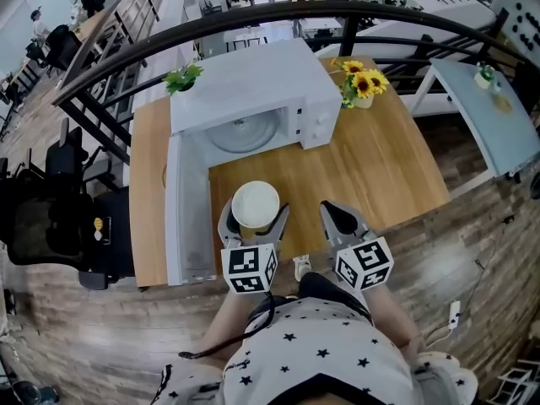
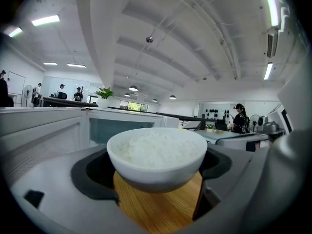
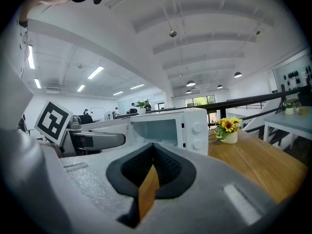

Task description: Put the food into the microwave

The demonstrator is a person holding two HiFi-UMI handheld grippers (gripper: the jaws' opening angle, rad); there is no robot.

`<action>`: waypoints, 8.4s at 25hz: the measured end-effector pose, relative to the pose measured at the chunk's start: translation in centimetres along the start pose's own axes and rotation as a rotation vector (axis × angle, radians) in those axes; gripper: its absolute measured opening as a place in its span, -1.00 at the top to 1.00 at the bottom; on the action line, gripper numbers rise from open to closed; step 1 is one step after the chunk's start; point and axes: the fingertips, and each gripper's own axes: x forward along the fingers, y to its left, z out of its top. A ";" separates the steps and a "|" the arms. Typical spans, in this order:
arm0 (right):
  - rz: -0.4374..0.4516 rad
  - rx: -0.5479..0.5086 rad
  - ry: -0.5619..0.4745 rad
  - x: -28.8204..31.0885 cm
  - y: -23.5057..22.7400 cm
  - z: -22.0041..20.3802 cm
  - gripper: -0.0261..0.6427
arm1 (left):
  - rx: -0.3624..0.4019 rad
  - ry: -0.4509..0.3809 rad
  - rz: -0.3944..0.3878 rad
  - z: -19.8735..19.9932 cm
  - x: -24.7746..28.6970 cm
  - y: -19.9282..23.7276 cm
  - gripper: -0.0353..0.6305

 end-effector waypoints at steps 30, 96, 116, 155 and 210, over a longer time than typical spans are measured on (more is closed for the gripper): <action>0.205 -0.033 0.095 15.9 -8.3 3.9 0.90 | -0.053 0.043 0.200 1.9 16.9 7.2 -0.57; 0.186 0.033 0.171 17.0 -9.4 -0.8 0.90 | 0.050 0.326 0.354 -6.2 27.3 15.6 -0.58; 0.114 0.026 0.097 8.9 -5.8 -1.2 0.90 | 0.016 0.248 0.258 -4.9 20.9 9.9 -0.57; 0.044 -0.012 -0.027 -5.7 1.8 -2.5 0.90 | -0.072 -0.009 -0.014 -5.1 1.5 -4.7 0.88; 0.139 -0.057 -0.012 -11.5 11.0 -4.7 0.91 | -0.089 0.014 -0.009 -6.3 -15.3 -5.2 0.88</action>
